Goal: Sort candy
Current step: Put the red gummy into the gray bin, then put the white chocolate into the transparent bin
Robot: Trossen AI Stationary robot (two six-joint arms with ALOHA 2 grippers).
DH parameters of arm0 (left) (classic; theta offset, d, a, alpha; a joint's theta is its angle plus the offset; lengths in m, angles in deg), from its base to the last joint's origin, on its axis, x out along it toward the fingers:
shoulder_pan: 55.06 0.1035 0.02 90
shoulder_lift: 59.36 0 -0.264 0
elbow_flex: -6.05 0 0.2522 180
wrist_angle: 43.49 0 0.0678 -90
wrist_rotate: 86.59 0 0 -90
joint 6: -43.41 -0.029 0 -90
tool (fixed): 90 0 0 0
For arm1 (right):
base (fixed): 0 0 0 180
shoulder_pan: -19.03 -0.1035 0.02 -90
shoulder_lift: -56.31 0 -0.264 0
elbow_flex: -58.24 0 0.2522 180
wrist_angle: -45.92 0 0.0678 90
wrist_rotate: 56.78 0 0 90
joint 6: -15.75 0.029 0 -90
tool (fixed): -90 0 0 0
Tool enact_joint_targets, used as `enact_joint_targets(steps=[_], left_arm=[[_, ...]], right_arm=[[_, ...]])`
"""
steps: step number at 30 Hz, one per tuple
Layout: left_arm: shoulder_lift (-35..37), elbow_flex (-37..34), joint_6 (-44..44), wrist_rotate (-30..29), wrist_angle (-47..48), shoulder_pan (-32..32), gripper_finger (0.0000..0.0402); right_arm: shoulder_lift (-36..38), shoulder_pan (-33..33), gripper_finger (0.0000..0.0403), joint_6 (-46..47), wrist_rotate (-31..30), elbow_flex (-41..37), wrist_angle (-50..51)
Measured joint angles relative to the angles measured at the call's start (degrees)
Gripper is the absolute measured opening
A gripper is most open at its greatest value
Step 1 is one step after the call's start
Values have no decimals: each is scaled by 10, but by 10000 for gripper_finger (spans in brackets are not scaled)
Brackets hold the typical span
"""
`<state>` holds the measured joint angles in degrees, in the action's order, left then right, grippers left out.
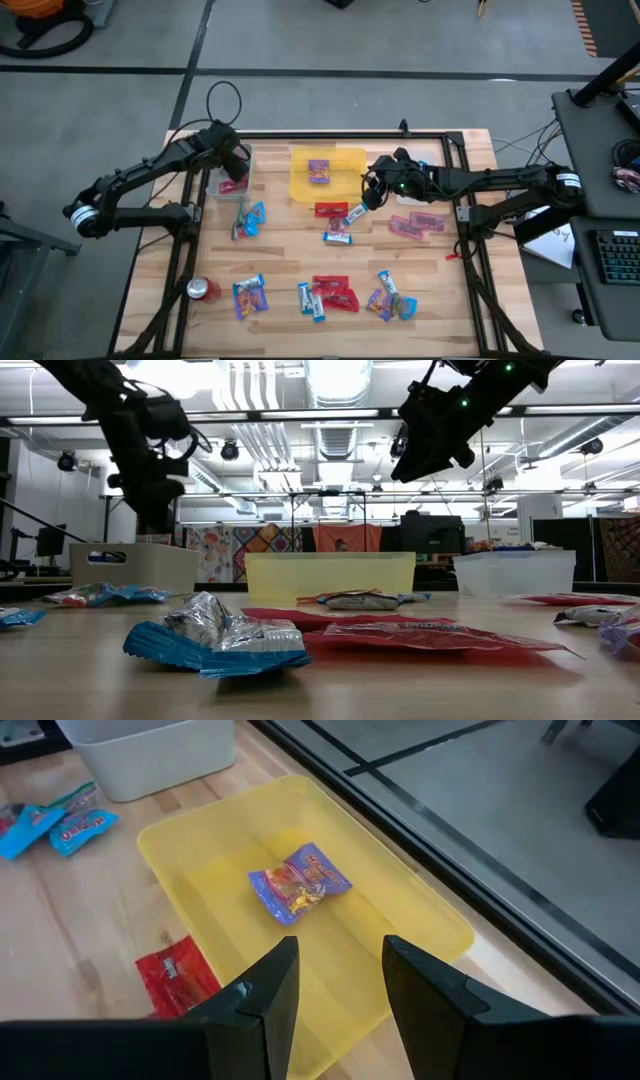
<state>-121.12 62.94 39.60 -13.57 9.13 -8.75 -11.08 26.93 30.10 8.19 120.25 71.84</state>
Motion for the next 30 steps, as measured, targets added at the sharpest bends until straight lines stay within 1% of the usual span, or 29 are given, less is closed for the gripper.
enact_joint_targets(steps=[6,7,9,11,12,14,17,19,21,24,27,30], left_arm=[[0,42,3,35,12,-3,180],[1,47,4,50,15,-5,182],[6,50,8,113,16,-10,183],[11,49,23,186,0,-21,181],[13,49,33,212,-10,-30,179],[20,45,52,236,-22,-55,175],[35,40,75,228,-41,-110,168],[48,40,96,203,-51,-153,165],[62,40,109,167,-64,-201,162],[82,39,109,133,-85,-277,161],[95,27,95,127,-127,-349,161],[96,6,89,115,-192,-416,161]], right_arm=[[0,0,139,7,0,0,14],[0,0,139,8,0,0,16],[0,0,139,8,8,0,16],[0,0,139,8,30,0,16],[0,0,139,8,41,0,15],[0,-1,139,20,61,0,14],[0,-4,139,48,99,0,14],[-2,-13,139,62,130,0,12],[-4,-31,139,68,158,0,12],[-11,-68,139,75,165,-1,14],[-19,-107,139,80,165,-2,9],[-27,-142,139,85,161,-3,13]])
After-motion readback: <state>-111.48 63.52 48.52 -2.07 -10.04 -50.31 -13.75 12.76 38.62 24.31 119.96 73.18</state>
